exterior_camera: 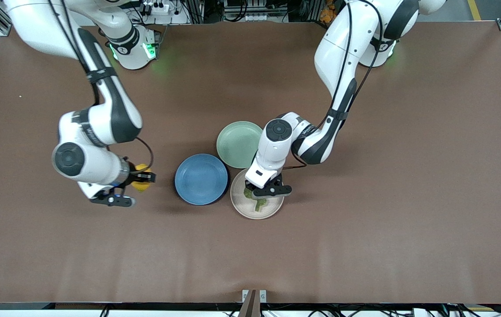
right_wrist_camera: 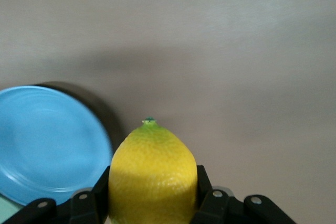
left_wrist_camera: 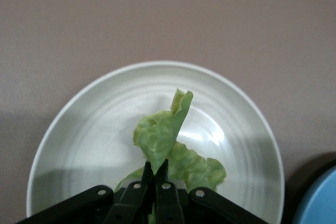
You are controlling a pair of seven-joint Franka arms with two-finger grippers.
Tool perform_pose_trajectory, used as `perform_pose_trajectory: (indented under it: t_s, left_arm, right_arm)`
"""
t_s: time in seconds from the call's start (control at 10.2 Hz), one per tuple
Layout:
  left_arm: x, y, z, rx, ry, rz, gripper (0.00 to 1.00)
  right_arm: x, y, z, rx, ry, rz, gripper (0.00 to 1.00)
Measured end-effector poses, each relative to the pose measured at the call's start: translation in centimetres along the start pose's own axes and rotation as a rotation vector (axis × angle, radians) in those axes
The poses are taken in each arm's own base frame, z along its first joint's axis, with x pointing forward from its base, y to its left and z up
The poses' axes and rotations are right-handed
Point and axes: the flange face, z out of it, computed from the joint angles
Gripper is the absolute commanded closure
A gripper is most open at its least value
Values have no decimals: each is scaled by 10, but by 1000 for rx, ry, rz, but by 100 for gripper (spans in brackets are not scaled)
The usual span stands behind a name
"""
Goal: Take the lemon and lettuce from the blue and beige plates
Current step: 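Lift the lemon with the right gripper while the left gripper lifts lettuce, then carry the lemon away from the plates while the left gripper carries lettuce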
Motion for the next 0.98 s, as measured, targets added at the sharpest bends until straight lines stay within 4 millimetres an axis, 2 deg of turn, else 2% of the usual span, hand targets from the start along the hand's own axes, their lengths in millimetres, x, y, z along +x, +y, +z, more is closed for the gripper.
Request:
perform_pose_trajectory:
  t_s: [0.2, 0.39, 0.59, 0.78, 0.98]
  left_arm:
    - [17, -1, -23, 4, 8, -16, 100]
    - [39, -7, -60, 42, -11, -41, 100]
    - [64, -23, -96, 88, -36, -62, 100]
    - [80, -45, -102, 128, -60, -73, 100]
    - [110, -82, -108, 159, -70, -106, 100]
  right_arm:
    - [3, 52, 0, -5, -10, -60, 100]
    - [0, 92, -3, -19, -14, -119, 100]
    - [-5, 128, 0, -33, -6, -168, 100]
    - [-13, 152, 21, -39, 14, -184, 100]
    - [-21, 160, 45, -43, 21, -194, 100]
